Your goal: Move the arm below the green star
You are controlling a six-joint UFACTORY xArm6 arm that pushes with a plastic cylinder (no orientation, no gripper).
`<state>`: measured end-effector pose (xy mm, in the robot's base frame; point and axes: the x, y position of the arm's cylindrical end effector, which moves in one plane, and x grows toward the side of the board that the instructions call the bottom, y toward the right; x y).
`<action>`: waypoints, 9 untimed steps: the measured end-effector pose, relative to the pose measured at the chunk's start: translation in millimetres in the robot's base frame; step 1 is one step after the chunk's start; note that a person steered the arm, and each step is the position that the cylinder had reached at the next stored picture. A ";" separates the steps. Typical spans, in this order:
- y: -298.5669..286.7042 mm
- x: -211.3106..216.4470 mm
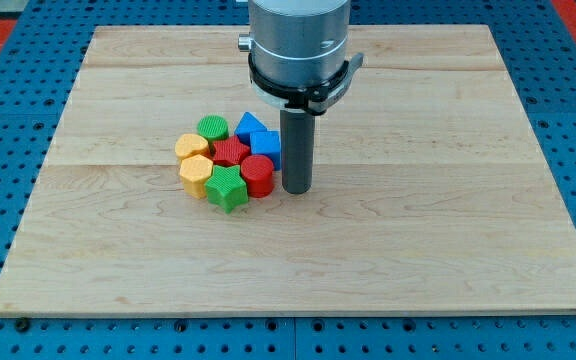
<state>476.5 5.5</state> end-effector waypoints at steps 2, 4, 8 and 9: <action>-6.5 -0.3; -6.5 16.5; -55.6 54.9; -54.1 54.9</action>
<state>531.4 -48.5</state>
